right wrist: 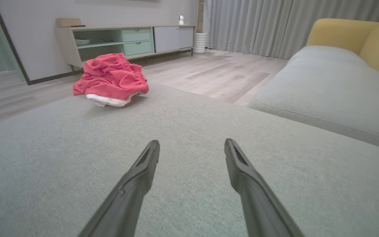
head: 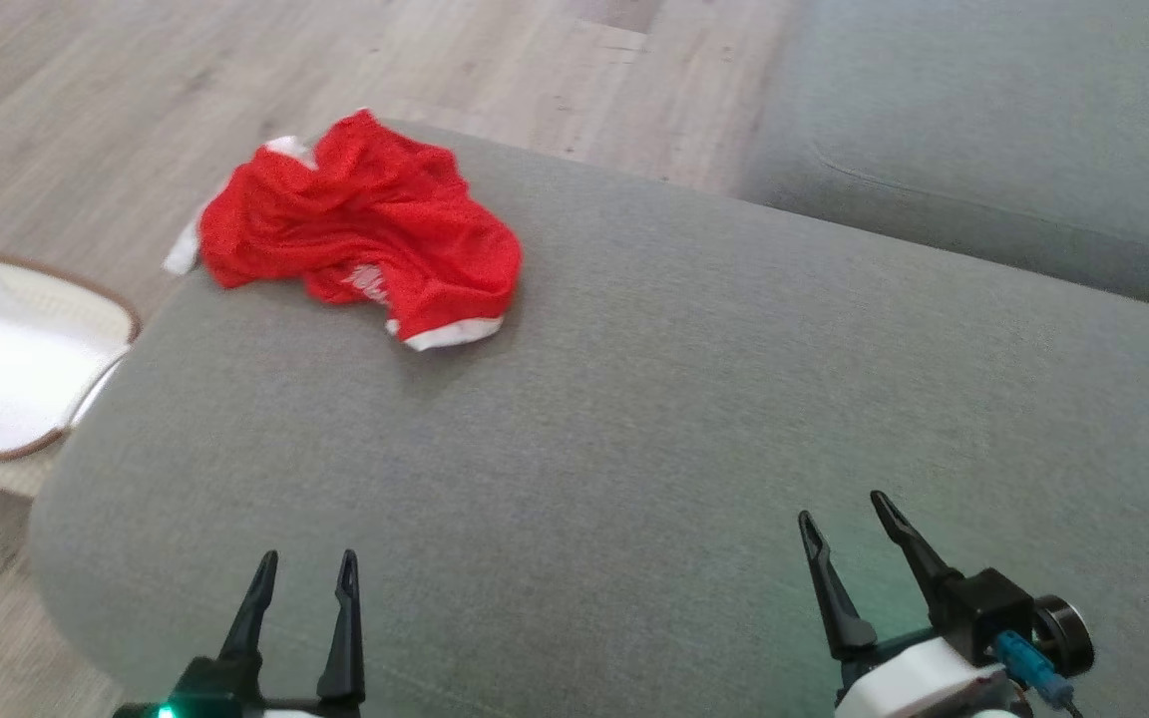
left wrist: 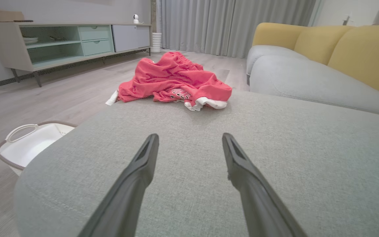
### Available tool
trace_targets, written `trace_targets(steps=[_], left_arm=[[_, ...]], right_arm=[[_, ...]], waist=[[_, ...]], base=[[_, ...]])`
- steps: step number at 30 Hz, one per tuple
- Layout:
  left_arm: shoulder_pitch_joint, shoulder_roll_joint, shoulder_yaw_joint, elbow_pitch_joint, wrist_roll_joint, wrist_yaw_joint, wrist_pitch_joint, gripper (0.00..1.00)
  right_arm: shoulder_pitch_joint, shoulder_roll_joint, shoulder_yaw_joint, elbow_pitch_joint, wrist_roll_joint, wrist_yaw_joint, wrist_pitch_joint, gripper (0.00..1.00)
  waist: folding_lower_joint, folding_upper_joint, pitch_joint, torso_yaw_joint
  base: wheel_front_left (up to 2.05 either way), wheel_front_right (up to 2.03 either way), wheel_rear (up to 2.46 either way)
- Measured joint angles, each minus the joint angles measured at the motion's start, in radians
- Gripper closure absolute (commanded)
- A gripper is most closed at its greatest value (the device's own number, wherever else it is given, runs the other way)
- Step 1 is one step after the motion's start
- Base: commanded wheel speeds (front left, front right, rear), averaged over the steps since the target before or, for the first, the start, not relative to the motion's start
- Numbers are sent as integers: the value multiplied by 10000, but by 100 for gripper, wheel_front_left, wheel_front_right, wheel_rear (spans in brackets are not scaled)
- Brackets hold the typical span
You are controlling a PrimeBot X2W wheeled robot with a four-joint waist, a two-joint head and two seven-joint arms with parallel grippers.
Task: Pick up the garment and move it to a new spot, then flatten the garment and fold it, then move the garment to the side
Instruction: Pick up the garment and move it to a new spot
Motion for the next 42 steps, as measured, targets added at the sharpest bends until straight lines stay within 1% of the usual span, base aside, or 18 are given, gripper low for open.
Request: trace_targets(steps=[3, 6, 9, 12, 15, 18, 19, 21, 23, 25, 27, 29, 34, 36, 39, 42], left_arm=[[13, 40, 6, -98, -12, 69, 86, 0], [91, 59, 6, -153, -27, 77, 88, 0], [243, 67, 21, -222, -105, 92, 96, 0], [235, 148, 280, -481, -345, 167, 169, 0], [137, 671, 591, -832, -343, 167, 336, 0], [-254, 1116, 721, -1653, -259, 198, 834, 0], [-845, 1430, 765, -2199, -153, 105, 1206, 0], [-1648, 1791, 978, -2594, -161, -86, 1561, 0], [-2675, 2274, 1149, -2673, -171, -378, 1839, 0], [-3746, 2667, 1266, -2612, -276, -761, 2207, 0], [-4722, 2980, 1267, -2343, -328, -1057, 2543, 0], [-5674, 3198, 1294, -1747, -608, -1271, 2876, 0], [-7474, 3557, 1108, 242, -1406, -1611, 3923, 0], [-7909, 3576, 918, 1057, -1847, -1689, 4312, 0], [-8210, 3595, 351, 1906, -2437, -1705, 4966, 0], [-8265, 3833, -614, 2220, -3160, -1776, 5524, 0]], right_arm=[[-9, 0, 73, 21, 58, 0, -4, 0], [-18, 0, 134, 56, 77, 0, -13, 0], [-22, 0, 188, 75, 77, 0, -21, 0], [-25, 2, 199, 69, 71, 0, -73, 0], [-25, 2, 134, 12, -42, 0, -71, 0], [-42, 2, -17, -132, -211, 0, -42, 0], [-56, -2, -105, -305, -320, 0, 27, 0], [-91, 0, -123, -485, -453, 0, 121, 0], [-221, 0, -123, -656, -623, 0, 211, 0], [-527, -2, -115, -851, -809, 0, 314, 0], [-884, -6, -61, -1055, -980, 0, 437, 0], [-1238, -15, 23, -1206, -1147, 0, 556, 0], [-1967, -42, 462, -1453, -1465, 0, 727, 0], [-2202, -50, 593, -1549, -1551, 0, 802, 0], [-2513, -59, 621, -1689, -1710, 0, 901, 0], [-2759, -71, 600, -1843, -1871, 0, 970, 0]], waist=[[0, 0, -27, 391], [0, 0, -47, 586], [0, 0, -48, 557], [0, 0, -52, 419], [0, 0, -15, 245], [-1, 0, 66, 75], [-1, 0, 178, -17], [0, 0, 345, -109], [0, 0, 562, -214], [0, 0, 817, -341], [1, 0, 1097, -482], [1, 0, 1412, -643], [2, 0, 2290, -1104], [3, 0, 2673, -1305], [3, 0, 3241, -1604], [4, 0, 3787, -1878]], base=[[0, 0, 0], [0, 0, 0], [0, 0, 0], [0, 0, 0], [0, 0, 0], [0, 0, 0], [0, 0, 0], [0, 0, 0], [0, 0, 0], [0, 0, 0], [0, 0, 0], [0, 0, 0], [0, 0, 0], [0, 0, 0], [0, 0, 0], [0, 0, 0]])
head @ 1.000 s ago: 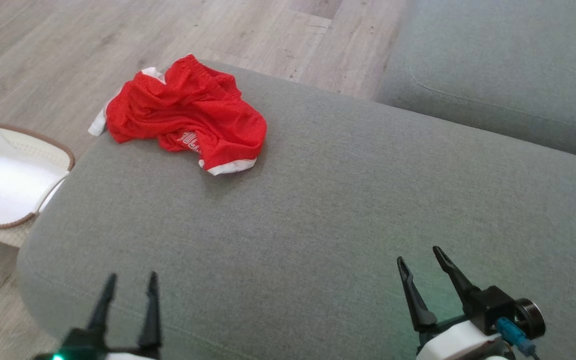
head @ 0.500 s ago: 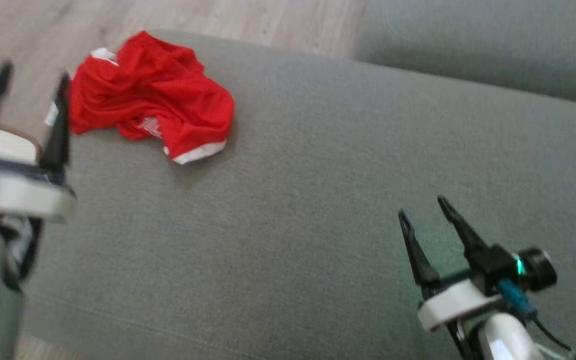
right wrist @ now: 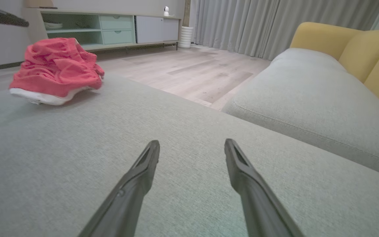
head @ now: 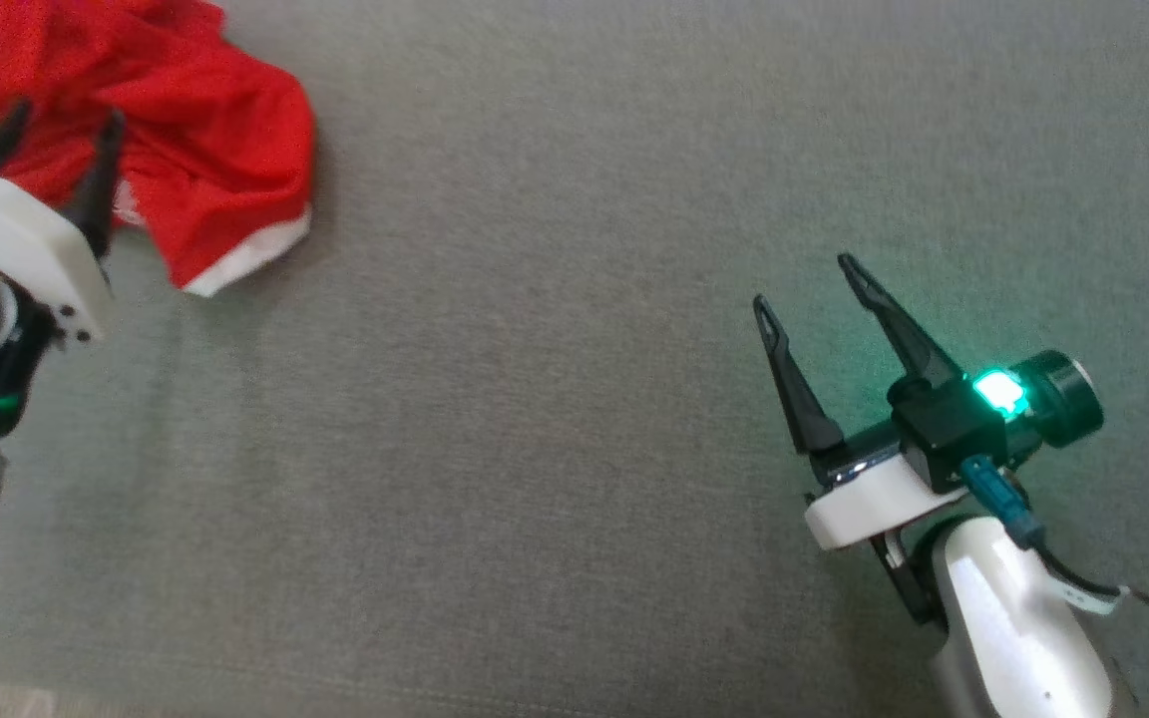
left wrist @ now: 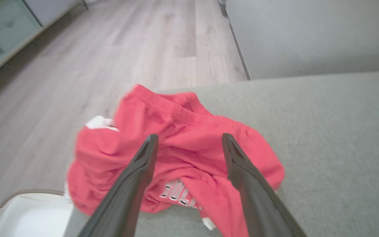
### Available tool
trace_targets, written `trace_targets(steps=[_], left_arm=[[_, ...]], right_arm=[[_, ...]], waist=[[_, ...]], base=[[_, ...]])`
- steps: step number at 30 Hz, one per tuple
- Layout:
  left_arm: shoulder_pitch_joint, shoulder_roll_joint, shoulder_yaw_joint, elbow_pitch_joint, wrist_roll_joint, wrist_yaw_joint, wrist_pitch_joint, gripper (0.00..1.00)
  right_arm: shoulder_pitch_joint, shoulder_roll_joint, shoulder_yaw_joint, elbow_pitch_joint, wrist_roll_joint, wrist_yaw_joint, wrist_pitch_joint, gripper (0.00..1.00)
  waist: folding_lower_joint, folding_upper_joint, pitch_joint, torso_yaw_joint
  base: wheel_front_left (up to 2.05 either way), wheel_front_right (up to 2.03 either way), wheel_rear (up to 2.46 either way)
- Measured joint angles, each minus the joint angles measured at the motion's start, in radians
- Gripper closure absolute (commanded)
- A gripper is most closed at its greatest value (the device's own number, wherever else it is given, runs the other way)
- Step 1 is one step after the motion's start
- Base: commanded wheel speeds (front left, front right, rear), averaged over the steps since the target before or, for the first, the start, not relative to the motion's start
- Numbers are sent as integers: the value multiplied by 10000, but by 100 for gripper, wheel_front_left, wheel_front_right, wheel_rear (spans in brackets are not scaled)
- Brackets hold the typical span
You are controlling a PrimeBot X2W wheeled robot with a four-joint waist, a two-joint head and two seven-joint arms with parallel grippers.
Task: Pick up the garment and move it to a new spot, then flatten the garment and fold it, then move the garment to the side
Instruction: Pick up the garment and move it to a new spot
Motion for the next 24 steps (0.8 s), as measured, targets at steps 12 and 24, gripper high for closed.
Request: trace_targets(steps=[12, 24], left_arm=[[-293, 1325, -1755, 617, -2497, 2, 2487, 0], [-628, 1565, -2165, 788, -3041, 4, 2372, 100]], right_arm=[[-451, -23, -127, -360, -299, 0, 25, 0], [-639, -25, -362, -370, -359, 0, 2, 0]], waist=[[-2, 0, 1462, -700], [-3, 0, 1636, -839]], base=[[0, 0, 0], [0, 0, 0]])
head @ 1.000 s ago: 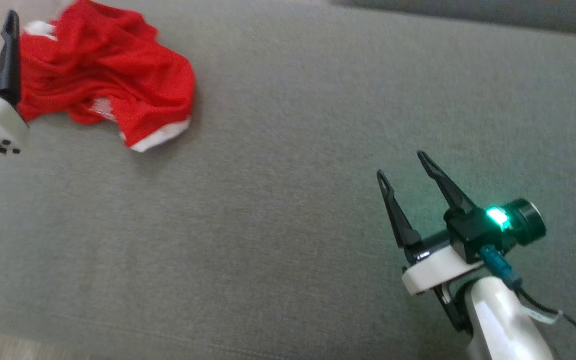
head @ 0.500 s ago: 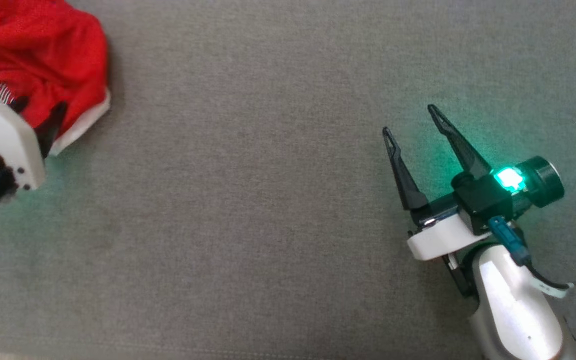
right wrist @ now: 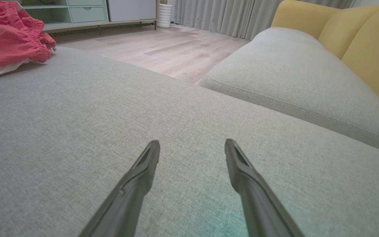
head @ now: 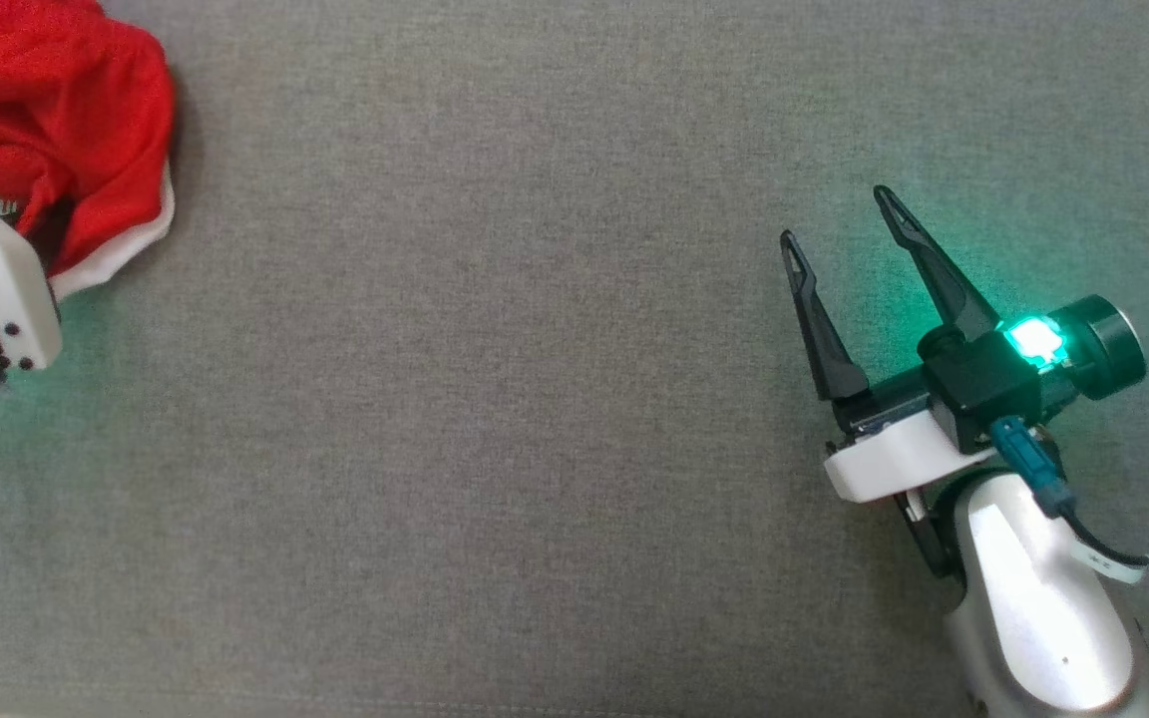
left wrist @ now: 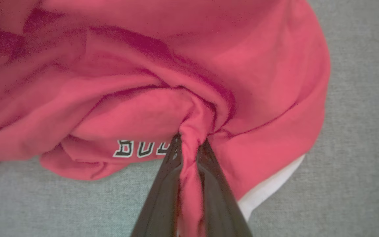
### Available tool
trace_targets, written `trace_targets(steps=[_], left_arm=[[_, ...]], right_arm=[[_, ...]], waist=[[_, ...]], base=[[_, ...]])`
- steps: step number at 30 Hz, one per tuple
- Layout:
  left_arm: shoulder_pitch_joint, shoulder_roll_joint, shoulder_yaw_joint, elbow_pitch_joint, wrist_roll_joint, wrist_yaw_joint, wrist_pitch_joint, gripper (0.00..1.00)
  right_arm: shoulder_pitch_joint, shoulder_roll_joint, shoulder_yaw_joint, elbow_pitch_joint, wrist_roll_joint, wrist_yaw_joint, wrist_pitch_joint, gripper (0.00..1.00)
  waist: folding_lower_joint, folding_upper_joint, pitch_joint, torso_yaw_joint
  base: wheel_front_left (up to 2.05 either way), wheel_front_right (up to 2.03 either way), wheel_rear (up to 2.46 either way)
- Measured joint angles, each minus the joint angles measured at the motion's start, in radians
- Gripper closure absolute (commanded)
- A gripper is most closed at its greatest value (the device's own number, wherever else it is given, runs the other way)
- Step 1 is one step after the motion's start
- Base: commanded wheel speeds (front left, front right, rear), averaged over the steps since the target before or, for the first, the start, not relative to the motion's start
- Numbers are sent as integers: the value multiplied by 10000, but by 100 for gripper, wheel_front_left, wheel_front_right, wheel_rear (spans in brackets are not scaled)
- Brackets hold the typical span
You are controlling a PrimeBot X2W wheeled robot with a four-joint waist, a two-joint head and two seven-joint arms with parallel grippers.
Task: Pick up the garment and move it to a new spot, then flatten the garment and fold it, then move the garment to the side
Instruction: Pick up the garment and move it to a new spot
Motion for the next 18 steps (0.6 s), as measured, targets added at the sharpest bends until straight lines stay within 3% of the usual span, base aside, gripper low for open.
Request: trace_targets(steps=[5, 18], left_arm=[[-3, 81, -297, -61, 280, -2, -802, 100], [-941, 1030, -1197, -1225, 966, -2, -1875, 100]], right_arm=[[1, -2, -52, 188, 90, 0, -105, 0], [407, 0, -102, 1039, 963, 0, -654, 0]], waist=[[0, 0, -425, 63], [-3, 0, -2386, 108]], base=[[0, 0, 0], [0, 0, 0]])
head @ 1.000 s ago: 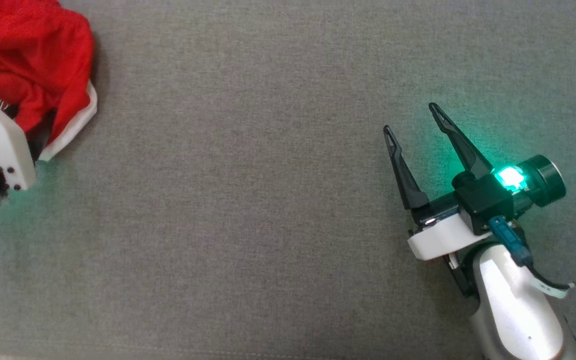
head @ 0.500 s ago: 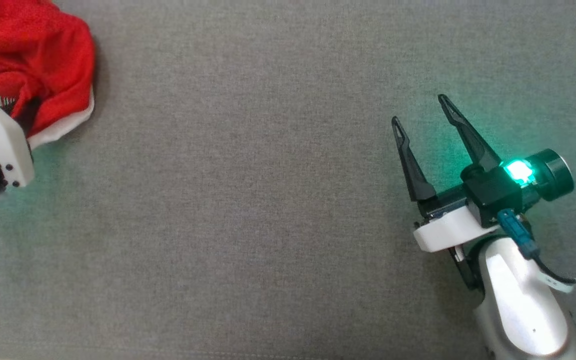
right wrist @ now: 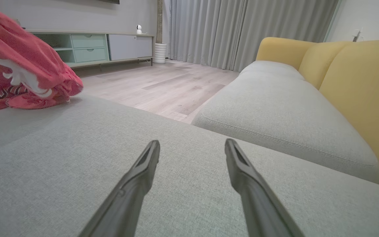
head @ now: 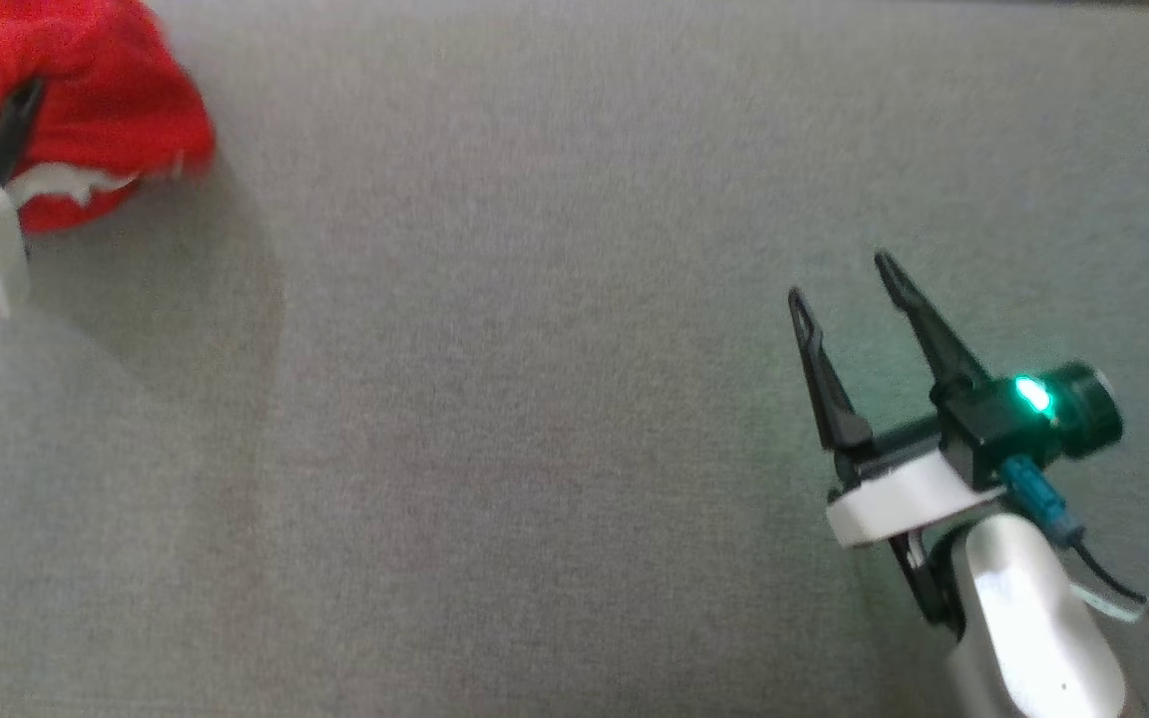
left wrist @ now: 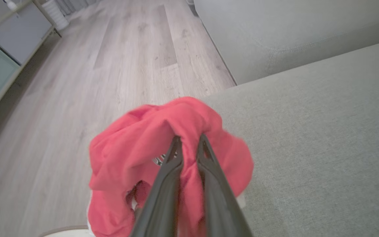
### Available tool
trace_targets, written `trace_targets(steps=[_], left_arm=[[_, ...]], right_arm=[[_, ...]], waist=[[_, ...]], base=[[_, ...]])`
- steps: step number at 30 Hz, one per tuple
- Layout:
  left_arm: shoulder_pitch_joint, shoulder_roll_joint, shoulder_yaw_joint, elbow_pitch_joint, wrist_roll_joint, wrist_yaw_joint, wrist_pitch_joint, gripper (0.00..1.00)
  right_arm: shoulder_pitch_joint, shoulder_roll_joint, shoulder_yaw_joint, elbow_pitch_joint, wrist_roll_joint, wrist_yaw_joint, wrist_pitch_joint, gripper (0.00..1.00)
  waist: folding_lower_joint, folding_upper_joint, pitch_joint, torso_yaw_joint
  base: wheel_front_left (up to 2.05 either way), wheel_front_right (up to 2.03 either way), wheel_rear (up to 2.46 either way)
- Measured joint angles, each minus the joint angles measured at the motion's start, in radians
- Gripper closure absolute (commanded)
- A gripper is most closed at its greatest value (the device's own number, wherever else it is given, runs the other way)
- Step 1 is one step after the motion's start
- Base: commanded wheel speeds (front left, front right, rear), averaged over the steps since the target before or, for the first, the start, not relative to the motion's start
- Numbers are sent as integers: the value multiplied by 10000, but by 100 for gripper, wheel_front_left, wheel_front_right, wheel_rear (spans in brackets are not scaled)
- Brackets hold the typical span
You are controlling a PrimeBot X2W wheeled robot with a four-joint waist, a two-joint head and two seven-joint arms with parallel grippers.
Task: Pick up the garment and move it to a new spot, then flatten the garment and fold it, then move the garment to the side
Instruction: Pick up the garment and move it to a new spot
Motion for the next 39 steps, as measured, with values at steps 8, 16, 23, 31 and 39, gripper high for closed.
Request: trace_targets(steps=[8, 16, 23, 31, 39], left_arm=[[-1047, 105, -988, -1310, 416, -2, -245, 100], [-1496, -1547, -1331, -1935, -157, 15, -407, 100], [-1383, -3091, -1567, -2107, -1030, 713, -301, 100], [1122, -3586, -1578, -67, -1536, 1392, -1448, 100], [2086, -3820, -1360, 1185, -1534, 1427, -3440, 0]], right_arm=[[663, 8, -123, 416, 635, 0, -288, 0], [1157, 23, -376, 562, 876, 0, -378, 0], [1168, 27, -786, 533, 886, 0, -418, 0], [966, 29, -631, 422, 986, 0, -564, 0], [547, 31, -493, 447, 988, 0, -596, 0]], waist=[[-1, 0, -1427, -456], [0, 0, -2007, -1454], [1, 0, -1811, -2159], [4, 0, -710, -2629], [5, 0, -121, -2813]], base=[[0, 0, 0], [0, 0, 0], [0, 0, 0], [0, 0, 0], [0, 0, 0]])
